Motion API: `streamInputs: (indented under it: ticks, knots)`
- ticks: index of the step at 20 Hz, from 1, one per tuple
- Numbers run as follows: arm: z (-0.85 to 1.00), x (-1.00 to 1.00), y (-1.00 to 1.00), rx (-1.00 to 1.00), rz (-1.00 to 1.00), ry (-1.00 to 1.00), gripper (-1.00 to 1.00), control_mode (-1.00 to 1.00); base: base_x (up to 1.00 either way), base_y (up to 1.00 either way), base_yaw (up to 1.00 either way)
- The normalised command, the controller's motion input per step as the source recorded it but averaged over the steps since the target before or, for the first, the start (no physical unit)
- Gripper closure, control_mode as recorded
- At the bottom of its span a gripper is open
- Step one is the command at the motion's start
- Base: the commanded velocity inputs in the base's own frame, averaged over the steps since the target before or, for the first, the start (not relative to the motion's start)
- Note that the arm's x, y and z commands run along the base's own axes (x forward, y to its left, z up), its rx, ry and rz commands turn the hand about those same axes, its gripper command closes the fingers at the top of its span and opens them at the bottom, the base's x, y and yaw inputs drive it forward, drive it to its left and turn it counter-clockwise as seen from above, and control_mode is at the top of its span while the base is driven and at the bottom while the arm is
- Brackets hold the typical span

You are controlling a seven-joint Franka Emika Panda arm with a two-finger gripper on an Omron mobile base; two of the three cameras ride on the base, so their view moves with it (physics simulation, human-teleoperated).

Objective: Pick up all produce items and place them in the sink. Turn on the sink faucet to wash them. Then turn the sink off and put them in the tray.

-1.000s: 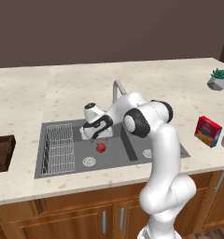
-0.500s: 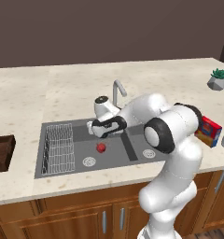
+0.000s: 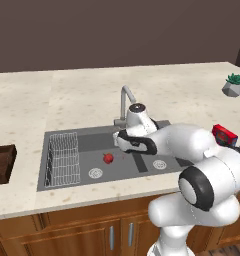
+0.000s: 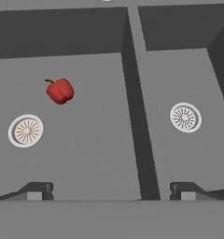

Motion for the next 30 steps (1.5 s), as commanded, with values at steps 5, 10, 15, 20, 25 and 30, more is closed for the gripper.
streamInputs:
  ticks: [5, 10, 15, 20, 25, 30]
  knots:
    - [0.44, -0.02, -0.78, 0.14, 0.23, 0.00, -1.00, -1.00, 0.00, 0.00, 0.00]
    - [0.36, 0.09, -0.53, 0.15, 0.18, 0.00, -1.00, -1.00, 0.00, 0.00, 0.00]
    - [0.13, 0.35, -0.16, 0.15, 0.17, 0.00, -1.00, -1.00, 0.00, 0.00, 0.00]
    - [0.02, 0.52, 0.00, 0.15, 0.13, 0.00, -1.00, -1.00, 0.00, 0.00, 0.00]
    - [0.05, 0.54, -0.02, 0.13, 0.08, 0.00, -1.00, -1.00, 0.00, 0.00, 0.00]
    - [0.06, 0.38, -0.12, 0.10, 0.03, 0.00, -1.00, -1.00, 0.00, 0.00, 0.00]
